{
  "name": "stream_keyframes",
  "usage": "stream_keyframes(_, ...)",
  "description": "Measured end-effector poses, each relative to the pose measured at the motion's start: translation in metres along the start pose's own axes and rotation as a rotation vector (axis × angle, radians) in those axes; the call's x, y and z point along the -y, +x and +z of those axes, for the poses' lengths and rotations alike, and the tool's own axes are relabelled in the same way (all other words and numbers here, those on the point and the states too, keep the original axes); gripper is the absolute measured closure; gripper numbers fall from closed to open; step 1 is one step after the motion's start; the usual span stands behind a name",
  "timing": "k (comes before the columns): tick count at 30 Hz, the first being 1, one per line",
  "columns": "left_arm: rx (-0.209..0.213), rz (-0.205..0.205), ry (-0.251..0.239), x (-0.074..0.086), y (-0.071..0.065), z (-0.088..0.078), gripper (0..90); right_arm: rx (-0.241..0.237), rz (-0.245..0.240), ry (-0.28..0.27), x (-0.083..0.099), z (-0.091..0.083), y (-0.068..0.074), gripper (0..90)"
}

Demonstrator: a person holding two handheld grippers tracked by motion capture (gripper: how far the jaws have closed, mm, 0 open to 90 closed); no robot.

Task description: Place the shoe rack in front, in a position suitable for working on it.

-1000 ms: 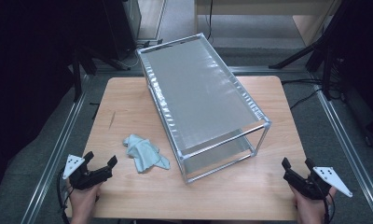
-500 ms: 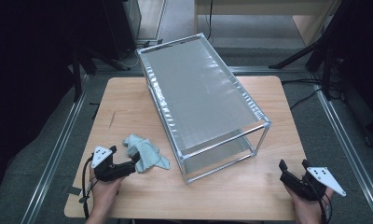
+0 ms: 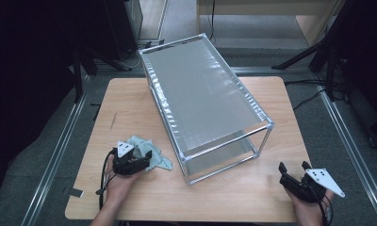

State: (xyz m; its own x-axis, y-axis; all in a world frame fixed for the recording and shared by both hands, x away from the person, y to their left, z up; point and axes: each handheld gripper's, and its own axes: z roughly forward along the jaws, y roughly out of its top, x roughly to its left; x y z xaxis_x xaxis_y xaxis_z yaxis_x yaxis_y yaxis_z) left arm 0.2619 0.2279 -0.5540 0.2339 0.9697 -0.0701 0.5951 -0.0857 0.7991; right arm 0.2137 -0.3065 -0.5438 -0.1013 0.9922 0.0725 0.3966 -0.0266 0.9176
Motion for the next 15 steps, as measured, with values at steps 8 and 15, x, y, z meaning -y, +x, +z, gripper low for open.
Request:
stream_keyframes(8, -0.007, 0.005, -0.026, 0.009, -0.004, -0.013, 82.4, -0.131, -0.088, 0.005, -0.003, -0.003, 0.041, 19.6)
stream_keyframes(15, 0.197, 0.121, -0.181, 0.017, -0.020, -0.060, 83.6, -0.308, -0.195, -0.024, -0.006, -0.019, 0.080, 21.3)
